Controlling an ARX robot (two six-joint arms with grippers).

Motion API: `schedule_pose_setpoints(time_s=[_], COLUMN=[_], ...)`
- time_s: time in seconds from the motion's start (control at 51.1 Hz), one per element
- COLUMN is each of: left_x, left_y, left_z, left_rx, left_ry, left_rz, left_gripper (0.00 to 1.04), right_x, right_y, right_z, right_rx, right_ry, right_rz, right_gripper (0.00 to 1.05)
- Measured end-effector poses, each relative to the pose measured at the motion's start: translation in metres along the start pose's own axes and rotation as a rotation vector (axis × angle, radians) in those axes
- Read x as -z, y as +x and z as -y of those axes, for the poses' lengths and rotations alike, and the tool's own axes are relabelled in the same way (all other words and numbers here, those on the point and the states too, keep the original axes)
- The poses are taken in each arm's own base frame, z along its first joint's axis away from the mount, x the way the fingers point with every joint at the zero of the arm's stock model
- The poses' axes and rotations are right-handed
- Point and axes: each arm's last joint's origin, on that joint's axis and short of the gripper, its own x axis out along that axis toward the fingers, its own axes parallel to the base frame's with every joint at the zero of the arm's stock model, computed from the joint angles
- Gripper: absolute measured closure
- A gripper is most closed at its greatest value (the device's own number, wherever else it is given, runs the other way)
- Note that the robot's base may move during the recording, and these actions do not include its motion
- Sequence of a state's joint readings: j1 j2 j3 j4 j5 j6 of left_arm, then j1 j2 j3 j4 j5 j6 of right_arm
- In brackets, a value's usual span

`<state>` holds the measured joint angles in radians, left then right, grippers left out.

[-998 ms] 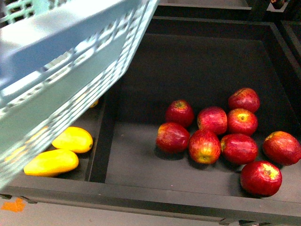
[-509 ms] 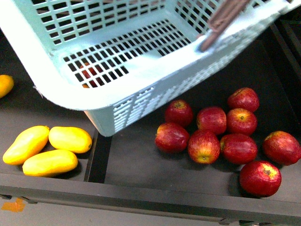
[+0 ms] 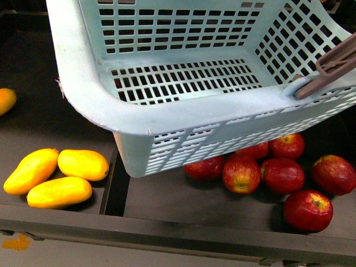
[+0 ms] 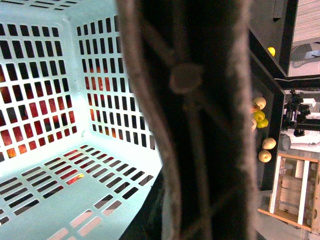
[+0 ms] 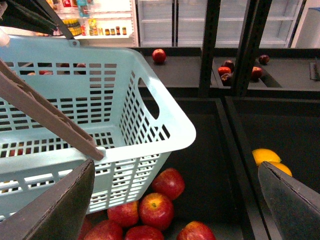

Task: Pick lemon and mango into basket

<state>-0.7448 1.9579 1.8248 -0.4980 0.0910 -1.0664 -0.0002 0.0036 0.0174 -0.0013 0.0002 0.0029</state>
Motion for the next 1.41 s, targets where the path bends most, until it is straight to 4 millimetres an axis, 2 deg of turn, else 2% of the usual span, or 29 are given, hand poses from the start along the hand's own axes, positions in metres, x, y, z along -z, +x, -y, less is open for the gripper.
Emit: schedule_pose_setpoints(time_s=[0.157,0.294,0.372,0.43,0.509,0.646,0.763,0.939,1.018,1.194,1.291,1.409], left_x=[-0.001,-0.001,0.0,0.0,0.0,0.0,-0.001,-0.001,-0.001,-0.001,-0.001,-0.001], left_y=[0.0,0.0,0.0,0.0,0.0,0.0,0.0,0.0,0.0,0.0,0.0,0.0], left_z=[-0.001,-0.001,0.0,0.001,0.001,0.0,0.0,0.0,0.0,0.0,0.0,0.0], left_rx=[-0.003,0.001,0.005,0.006,0.006,0.001,0.001,0.004,0.004,0.003,0.004,0.004], left_ry=[0.002,0.001,0.005,0.003,0.002,0.006,0.004,0.004,0.004,0.004,0.004,0.004], left_rz=[0.007,-0.002,-0.005,-0.007,-0.008,0.002,0.002,-0.004,-0.003,-0.002,-0.003,-0.003], left_gripper=[1.0,1.0,1.0,1.0,1.0,1.0,1.0,1.0,1.0,1.0,1.0,1.0], right_x=[0.0,-0.001,0.002,0.001,-0.008,-0.015,-0.011,-0.002,0.008,0.047,0.062,0.085], right_y=[0.0,0.003,0.005,0.008,0.013,0.019,0.029,0.064,0.087,0.143,0.159,0.196], right_z=[0.0,0.005,0.01,0.019,0.031,0.053,0.085,0.136,0.158,0.199,0.21,0.224], right_rx=[0.008,0.23,0.331,0.399,0.444,0.537,0.679,0.808,0.821,0.848,0.847,0.841], right_ry=[0.012,0.27,0.427,0.551,0.62,0.668,0.679,0.66,0.634,0.574,0.579,0.576], right_rz=[-0.011,-0.446,-0.571,-0.569,-0.517,-0.453,-0.428,-0.424,-0.443,-0.563,-0.611,-0.664], right_gripper=[0.09,0.09,0.09,0.09,0.09,0.09,0.09,0.09,0.09,0.09,0.09,0.09])
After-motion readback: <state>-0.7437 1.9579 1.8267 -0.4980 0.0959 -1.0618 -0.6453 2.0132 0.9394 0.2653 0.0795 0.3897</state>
